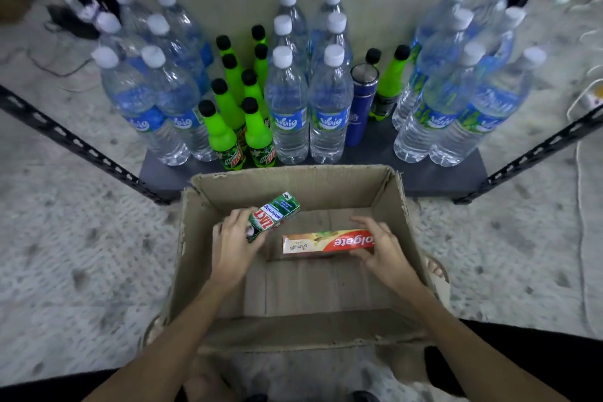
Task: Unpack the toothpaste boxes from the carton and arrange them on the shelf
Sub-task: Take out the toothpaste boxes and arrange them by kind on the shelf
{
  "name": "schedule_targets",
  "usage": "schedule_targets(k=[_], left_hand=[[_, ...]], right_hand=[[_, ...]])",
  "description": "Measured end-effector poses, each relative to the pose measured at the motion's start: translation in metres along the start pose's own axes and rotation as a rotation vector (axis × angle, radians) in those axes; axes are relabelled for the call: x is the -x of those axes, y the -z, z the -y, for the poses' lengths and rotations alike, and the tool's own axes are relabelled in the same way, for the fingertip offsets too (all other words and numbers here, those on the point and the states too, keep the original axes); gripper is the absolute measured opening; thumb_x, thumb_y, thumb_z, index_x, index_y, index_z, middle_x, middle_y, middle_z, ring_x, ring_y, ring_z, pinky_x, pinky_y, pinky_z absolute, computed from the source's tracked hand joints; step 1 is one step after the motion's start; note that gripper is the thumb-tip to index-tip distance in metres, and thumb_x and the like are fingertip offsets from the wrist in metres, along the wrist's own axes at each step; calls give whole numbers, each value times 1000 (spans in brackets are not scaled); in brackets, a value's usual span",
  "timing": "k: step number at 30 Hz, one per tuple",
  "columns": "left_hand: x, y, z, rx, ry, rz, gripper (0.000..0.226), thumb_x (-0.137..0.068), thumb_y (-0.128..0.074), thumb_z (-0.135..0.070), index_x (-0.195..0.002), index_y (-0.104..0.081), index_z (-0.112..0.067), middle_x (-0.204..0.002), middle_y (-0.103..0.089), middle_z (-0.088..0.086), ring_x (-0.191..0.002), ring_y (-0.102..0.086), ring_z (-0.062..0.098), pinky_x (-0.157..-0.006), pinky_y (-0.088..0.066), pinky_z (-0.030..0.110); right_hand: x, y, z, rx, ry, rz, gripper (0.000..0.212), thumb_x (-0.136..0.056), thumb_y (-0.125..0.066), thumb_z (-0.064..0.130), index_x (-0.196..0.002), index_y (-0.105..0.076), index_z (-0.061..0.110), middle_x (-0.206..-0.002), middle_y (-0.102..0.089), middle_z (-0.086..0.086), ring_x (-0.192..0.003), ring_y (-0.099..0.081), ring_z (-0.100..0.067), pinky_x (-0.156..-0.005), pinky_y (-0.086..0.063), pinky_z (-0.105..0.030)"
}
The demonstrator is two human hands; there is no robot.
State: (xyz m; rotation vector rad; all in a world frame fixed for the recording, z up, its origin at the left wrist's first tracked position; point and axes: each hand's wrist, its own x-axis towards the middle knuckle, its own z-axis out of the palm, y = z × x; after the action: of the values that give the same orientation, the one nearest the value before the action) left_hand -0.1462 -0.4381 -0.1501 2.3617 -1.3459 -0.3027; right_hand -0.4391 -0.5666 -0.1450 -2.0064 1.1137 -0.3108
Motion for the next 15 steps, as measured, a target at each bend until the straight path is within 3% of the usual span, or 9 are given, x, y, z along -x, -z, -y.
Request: schedule_targets(k=[4,9,15], left_hand=[[-5,57,-29,10,-59,-97,50,-81,-75,-42,-128,-58,-36,-124,-57,-18,-112,-56,8,-92,-31,34],[-8,133,-69,74,-154,-249,49,-86,-70,-50,-132,-59,-36,-125,-59,-18,-109,-56,7,-93,-26,30],[-18,228,-121,38,-309,-376,54,-87,-55,-62,-137,-54,-40,-130,-54,-24,-117,-45,5,-90,-24,31]], right_hand=[[2,48,43,-4,79,-127,63,-79,-80,16,-133,-52,31,-116,-56,6,-108,-49,7,-95,-26,1],[11,116,101,-52,235,-294,62,-77,-82,18,-131,-54,29,-118,-61,13,-114,-51,-5,-100,-39,-20],[27,202,172,-59,389,-410,58,-78,-81,15,-128,-56,33,-117,-59,8,-110,-54,-4,-93,-44,-18]])
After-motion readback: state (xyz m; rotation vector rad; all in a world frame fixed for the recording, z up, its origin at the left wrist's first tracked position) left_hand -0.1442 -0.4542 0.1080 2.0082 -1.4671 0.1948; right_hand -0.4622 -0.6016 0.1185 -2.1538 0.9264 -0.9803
